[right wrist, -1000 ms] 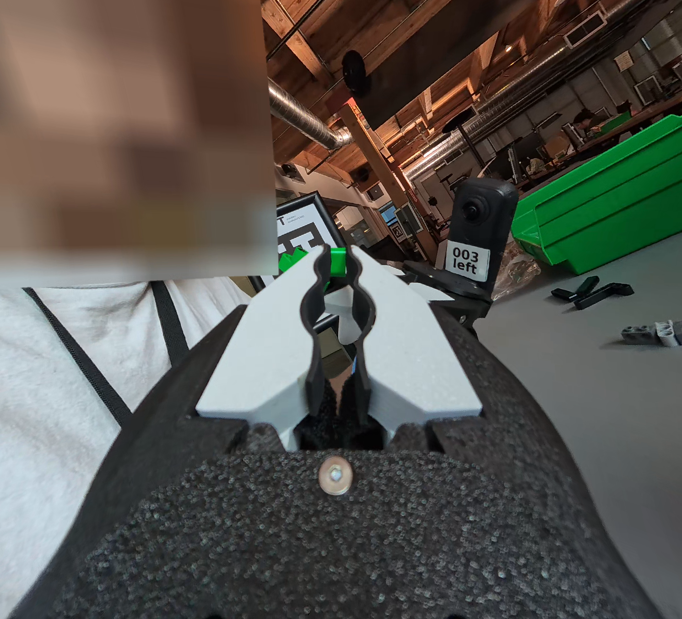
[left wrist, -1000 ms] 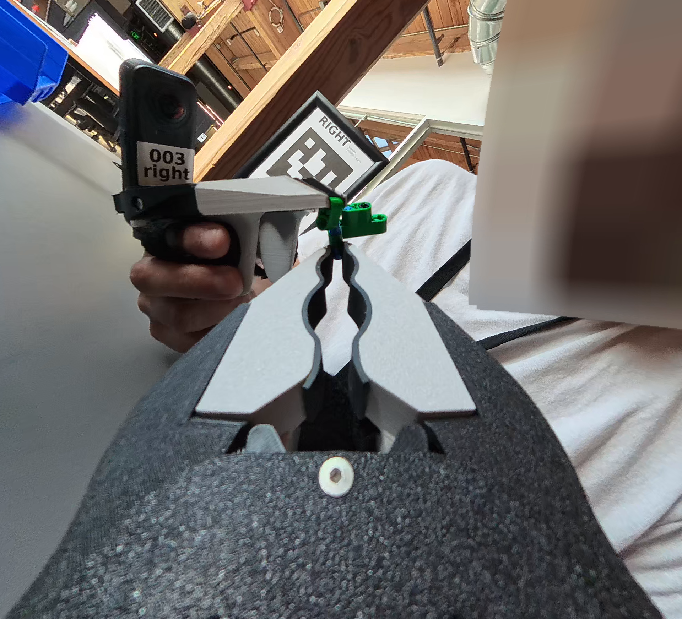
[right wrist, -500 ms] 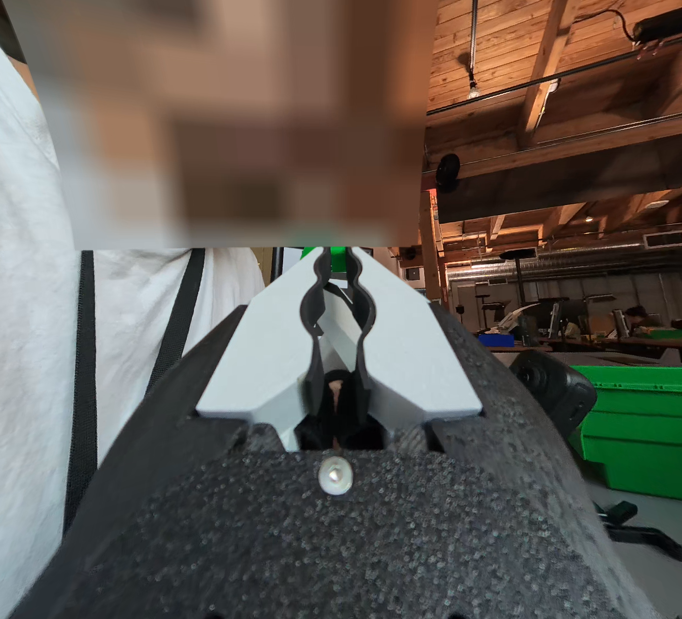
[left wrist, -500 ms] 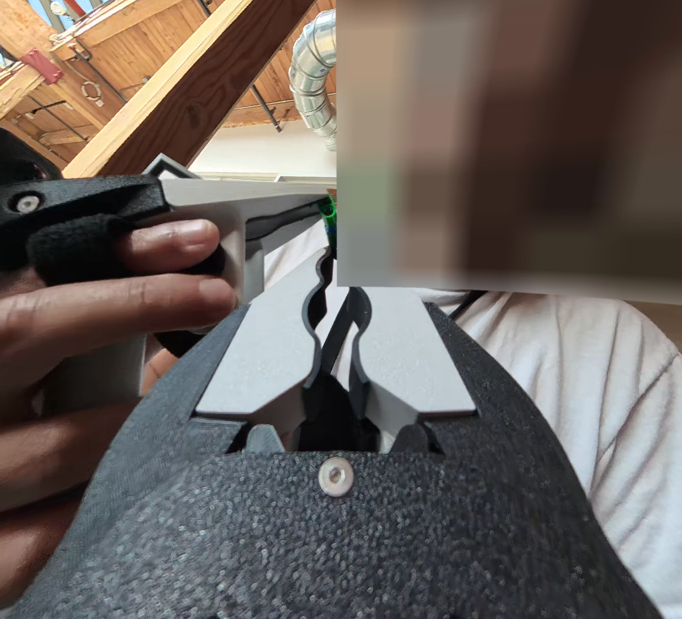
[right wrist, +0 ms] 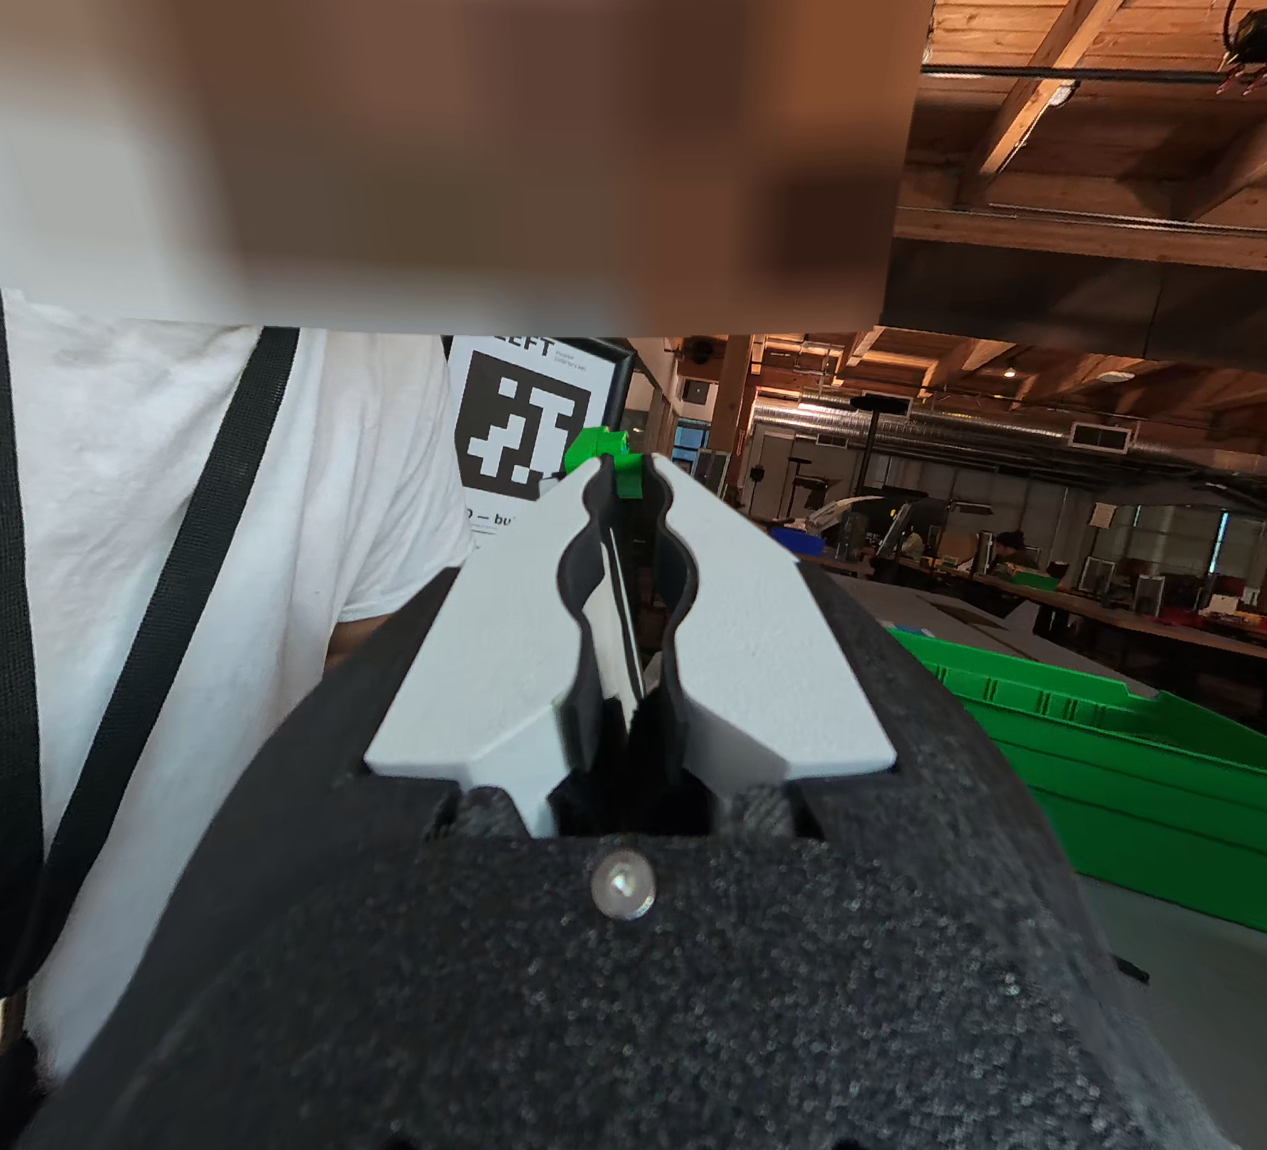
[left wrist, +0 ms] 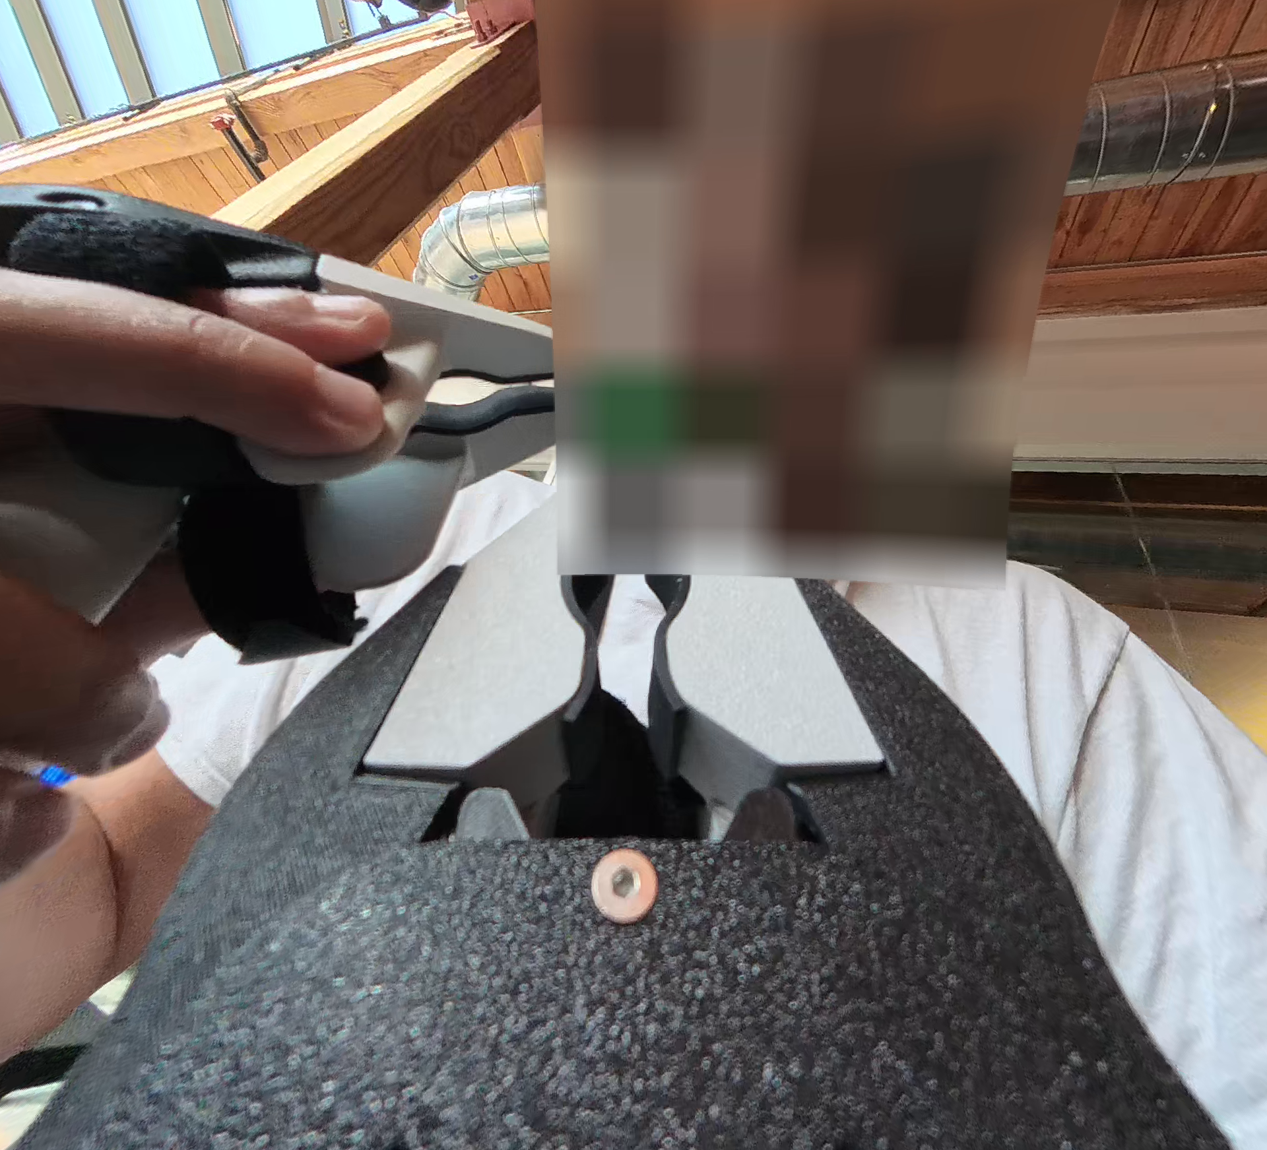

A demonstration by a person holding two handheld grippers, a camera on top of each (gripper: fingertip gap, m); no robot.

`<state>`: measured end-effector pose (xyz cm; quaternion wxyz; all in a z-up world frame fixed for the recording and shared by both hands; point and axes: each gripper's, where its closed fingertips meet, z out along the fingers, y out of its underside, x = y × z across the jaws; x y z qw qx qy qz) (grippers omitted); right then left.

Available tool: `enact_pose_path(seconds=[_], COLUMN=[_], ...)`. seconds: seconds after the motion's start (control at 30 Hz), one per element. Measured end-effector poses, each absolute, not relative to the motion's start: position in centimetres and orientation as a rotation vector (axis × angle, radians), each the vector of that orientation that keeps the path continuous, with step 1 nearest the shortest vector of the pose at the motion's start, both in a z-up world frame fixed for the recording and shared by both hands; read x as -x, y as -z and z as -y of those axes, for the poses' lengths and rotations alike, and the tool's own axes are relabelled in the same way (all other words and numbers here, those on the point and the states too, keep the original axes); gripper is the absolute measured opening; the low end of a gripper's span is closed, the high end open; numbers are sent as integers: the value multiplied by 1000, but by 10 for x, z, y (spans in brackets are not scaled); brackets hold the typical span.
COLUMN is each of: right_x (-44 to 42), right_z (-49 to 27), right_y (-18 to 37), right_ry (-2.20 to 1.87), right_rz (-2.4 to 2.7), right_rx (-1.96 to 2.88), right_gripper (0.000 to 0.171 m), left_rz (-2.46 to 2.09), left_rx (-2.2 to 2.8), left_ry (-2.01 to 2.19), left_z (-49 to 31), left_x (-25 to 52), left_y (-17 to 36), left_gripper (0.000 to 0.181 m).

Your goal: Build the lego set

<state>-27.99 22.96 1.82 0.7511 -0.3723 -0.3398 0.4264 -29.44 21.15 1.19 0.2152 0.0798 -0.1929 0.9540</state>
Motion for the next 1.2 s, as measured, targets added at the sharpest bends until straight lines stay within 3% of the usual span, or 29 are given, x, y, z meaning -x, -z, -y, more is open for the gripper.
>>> enact_pose_path(seconds=[0.03,0.37,0.6,0.9,1.2], right_x=[278,266,263,258,262], right_z=[-232,-228,-212,-207,-200], right_y=[-16,-1,11,23,8], right_ry=[-917,-921,-1156,-1112,-1042], right_rz=[754,837,899,926,883], right_rx=[836,916,976,1010,878], right_gripper=[6,6,6,7,6], left_rz=[532,631,969,1151,920], left_rx=[-249,-430,-646,-813,-525], left_ry=[-2654,-2586,-2464,-2414,-2445], left_z=[-214,-209,-192,-186,-181], left_x=[292,277,273,267,276], left_y=[-10,2,20,36,13], left_gripper=[0,0,1,2,1])
